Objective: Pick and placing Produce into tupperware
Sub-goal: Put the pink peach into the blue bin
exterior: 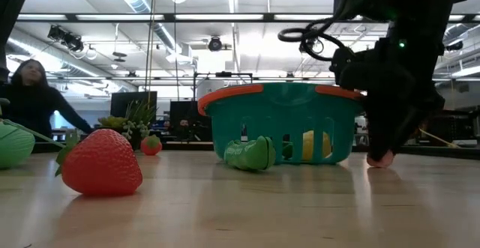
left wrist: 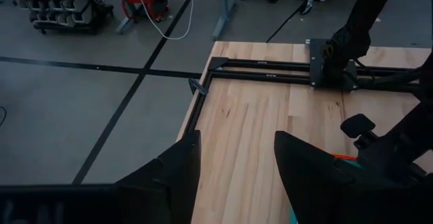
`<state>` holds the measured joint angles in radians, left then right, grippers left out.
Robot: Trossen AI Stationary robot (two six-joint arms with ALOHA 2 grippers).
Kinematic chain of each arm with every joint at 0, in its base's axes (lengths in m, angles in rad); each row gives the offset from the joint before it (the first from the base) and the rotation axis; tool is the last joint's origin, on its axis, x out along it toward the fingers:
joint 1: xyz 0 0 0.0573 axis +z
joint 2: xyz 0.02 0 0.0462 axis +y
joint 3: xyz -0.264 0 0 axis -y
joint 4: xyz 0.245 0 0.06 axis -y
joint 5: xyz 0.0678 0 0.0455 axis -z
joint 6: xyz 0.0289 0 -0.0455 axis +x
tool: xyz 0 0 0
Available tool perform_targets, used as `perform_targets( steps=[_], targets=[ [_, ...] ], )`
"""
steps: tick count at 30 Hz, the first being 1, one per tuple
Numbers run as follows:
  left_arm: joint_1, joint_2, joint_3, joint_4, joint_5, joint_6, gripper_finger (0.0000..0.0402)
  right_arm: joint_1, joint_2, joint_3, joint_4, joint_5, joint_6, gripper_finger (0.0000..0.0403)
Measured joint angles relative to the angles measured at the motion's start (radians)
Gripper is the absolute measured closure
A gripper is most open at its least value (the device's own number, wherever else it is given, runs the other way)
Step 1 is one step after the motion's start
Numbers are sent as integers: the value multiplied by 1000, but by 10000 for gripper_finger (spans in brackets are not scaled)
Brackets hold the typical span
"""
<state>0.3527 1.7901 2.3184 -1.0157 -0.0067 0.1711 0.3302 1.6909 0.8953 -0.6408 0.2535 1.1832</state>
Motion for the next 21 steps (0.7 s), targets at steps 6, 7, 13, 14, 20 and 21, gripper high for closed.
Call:
perform_targets(
  steps=[6,7,13,14,20,21],
  targets=[
    [0,0,0,0,0,0,208,0,-2,-36,46,-1,2,224],
    [0,0,0,1,0,0,209,0,-2,-36,50,-2,1,229],
    [0,0,0,1,0,0,209,-1,0,-36,97,3,1,252],
    [0,0,0,1,0,0,208,-1,0,-36,97,6,1,256],
    [0,0,0,1,0,0,212,-1,-4,-36,94,-10,22,301],
    [0,0,0,1,0,0,214,-2,-7,-37,95,-25,25,310]
  ],
)
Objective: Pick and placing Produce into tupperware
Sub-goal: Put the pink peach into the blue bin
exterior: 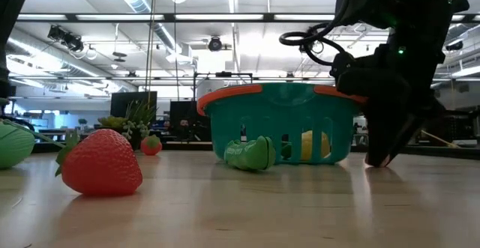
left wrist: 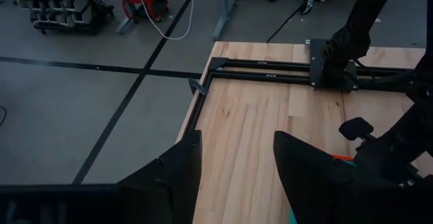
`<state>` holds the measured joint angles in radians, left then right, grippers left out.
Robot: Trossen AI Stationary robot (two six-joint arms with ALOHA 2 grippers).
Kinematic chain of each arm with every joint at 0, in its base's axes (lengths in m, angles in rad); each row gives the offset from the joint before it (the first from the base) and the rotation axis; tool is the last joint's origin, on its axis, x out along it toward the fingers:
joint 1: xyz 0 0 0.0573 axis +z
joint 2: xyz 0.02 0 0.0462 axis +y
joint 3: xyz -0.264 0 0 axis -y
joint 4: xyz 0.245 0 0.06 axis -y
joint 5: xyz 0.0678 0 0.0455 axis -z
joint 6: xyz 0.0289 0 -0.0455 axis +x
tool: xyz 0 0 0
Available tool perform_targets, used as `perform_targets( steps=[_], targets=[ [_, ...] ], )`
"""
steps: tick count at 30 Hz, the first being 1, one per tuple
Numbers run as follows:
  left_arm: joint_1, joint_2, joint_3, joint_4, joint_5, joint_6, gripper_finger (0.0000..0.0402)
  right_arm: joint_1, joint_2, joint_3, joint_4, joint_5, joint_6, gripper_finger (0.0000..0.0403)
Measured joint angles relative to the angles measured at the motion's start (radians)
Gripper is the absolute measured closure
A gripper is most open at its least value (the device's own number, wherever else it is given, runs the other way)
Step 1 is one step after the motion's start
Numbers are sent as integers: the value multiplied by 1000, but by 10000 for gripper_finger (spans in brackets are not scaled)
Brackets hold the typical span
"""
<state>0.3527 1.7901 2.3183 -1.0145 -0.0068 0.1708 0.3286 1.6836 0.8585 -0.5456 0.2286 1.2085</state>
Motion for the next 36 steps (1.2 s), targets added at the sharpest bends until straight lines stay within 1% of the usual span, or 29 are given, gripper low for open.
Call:
perform_targets(
  steps=[5,7,10,11,13,16,19,21,23,27,29,31,33,36],
  targets=[
    [0,0,0,0,0,0,215,3,-48,20,1,-82,22,351],
    [0,0,0,0,0,0,213,10,-81,38,-1,-102,22,356],
    [0,0,0,0,0,0,213,31,-153,67,-4,-100,25,357],
    [0,0,0,1,0,0,214,39,-185,76,-3,-84,20,357],
    [0,0,0,4,0,15,218,49,-249,96,-5,-13,-1,357],
    [-1,0,13,6,-28,56,223,38,-349,123,-3,154,-74,357],
    [-3,-7,37,11,-88,85,226,-15,-424,139,5,252,-229,353],
    [5,-28,30,22,-106,88,227,-83,-451,139,30,270,-345,352],
    [9,-42,38,18,-117,81,227,-162,-455,139,53,234,-409,353],
    [18,-91,32,-7,-140,59,223,-305,-402,138,69,55,-480,354],
    [26,-110,32,-17,-144,41,222,-356,-358,138,66,-6,-503,353],
    [28,-125,32,-27,-144,21,221,-395,-315,138,68,-51,-509,352],
    [34,-137,32,-40,-146,18,222,-424,-275,138,68,-100,-549,352],
    [39,-145,32,-51,-157,16,226,-434,-222,138,68,-166,-606,352]
  ],
)
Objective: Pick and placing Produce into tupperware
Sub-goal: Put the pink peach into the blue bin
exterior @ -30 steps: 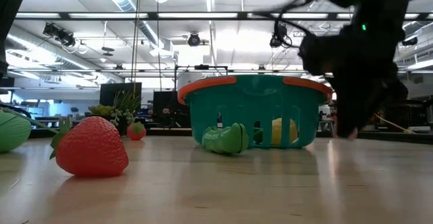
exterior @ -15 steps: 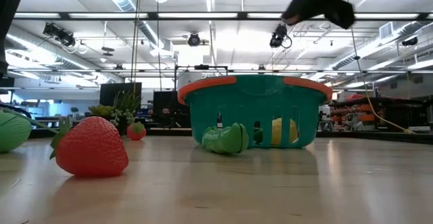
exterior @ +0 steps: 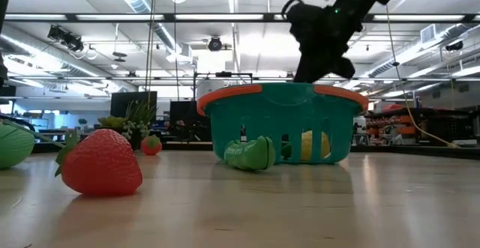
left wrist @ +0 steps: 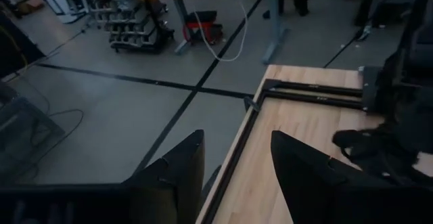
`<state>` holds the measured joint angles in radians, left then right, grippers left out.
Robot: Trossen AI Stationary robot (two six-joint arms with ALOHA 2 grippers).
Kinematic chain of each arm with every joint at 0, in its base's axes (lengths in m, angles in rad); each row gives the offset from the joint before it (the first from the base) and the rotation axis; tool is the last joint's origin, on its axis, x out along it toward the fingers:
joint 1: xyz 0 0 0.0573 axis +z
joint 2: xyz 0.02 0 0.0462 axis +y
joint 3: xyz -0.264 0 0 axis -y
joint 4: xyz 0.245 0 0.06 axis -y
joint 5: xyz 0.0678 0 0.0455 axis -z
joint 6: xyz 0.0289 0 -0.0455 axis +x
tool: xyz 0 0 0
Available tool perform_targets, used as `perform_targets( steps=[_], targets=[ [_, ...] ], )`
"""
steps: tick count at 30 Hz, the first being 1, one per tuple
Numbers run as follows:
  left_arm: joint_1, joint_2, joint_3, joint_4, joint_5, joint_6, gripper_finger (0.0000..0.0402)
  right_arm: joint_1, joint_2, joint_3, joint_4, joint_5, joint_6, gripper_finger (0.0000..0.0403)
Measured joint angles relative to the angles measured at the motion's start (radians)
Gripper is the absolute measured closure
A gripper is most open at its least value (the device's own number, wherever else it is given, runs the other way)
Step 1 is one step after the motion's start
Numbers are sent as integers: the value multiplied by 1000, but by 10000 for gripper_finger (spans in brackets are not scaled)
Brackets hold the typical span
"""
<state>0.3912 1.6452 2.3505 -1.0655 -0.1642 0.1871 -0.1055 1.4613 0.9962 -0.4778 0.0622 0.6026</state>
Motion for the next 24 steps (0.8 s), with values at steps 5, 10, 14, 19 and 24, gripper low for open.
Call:
perform_targets(
  steps=[5,10,14,19,24],
  targets=[
    [12,3,0,-41,-10,-1,229,1,72,0,5,-70,-22,350],
    [12,10,-1,-59,-12,-1,230,1,165,0,3,-110,-46,350],
    [4,9,-1,-52,-12,-26,230,3,196,15,4,-113,-79,344],
    [5,9,-1,-52,-12,-27,230,-2,193,49,0,-99,-100,306],
    [5,9,-1,-53,-12,-27,230,-11,190,82,1,-71,-99,248]
  ],
)
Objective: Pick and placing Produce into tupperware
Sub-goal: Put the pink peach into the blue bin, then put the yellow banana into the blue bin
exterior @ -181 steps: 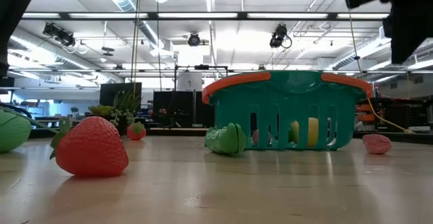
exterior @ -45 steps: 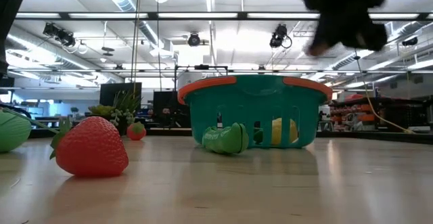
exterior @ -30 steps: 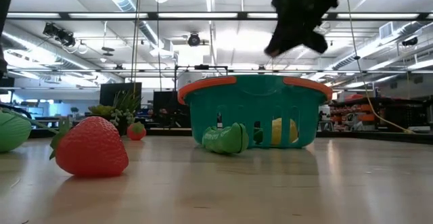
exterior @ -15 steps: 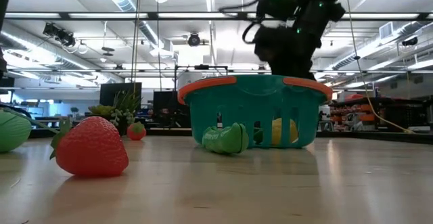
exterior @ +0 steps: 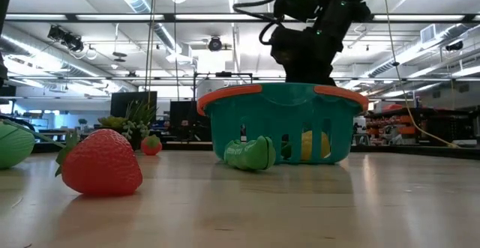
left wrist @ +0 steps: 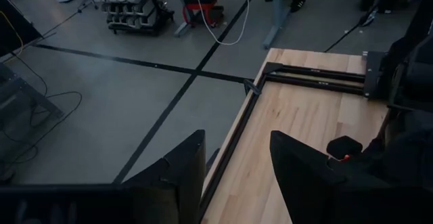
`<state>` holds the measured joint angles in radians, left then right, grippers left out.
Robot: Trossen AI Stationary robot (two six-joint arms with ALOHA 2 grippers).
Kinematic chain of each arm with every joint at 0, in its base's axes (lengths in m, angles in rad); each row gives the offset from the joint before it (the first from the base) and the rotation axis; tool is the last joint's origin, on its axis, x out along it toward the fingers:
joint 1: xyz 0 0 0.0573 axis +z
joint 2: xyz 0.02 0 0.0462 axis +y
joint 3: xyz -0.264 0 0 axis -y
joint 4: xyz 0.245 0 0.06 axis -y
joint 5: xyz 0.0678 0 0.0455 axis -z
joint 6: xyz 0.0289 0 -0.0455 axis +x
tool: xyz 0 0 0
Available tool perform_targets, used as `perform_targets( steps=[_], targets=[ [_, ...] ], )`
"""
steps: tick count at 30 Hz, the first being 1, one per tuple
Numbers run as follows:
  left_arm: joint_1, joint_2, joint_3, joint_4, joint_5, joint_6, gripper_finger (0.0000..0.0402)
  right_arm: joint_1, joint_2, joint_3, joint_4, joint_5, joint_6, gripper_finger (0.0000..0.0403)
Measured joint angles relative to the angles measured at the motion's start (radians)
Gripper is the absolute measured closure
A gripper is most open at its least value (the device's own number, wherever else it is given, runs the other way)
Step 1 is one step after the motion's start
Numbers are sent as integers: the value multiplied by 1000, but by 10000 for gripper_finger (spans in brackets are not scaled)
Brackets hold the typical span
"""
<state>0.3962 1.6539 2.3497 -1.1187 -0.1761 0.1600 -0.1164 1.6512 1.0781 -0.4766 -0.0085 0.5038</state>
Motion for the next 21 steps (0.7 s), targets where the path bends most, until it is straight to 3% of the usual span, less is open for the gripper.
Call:
perform_targets(
  steps=[9,21],
  targets=[
    [0,0,0,-10,0,0,230,1,-21,2,-21,-2,60,201],
    [-15,0,1,-150,1,7,230,128,-323,2,-259,-27,228,240]
  ],
)
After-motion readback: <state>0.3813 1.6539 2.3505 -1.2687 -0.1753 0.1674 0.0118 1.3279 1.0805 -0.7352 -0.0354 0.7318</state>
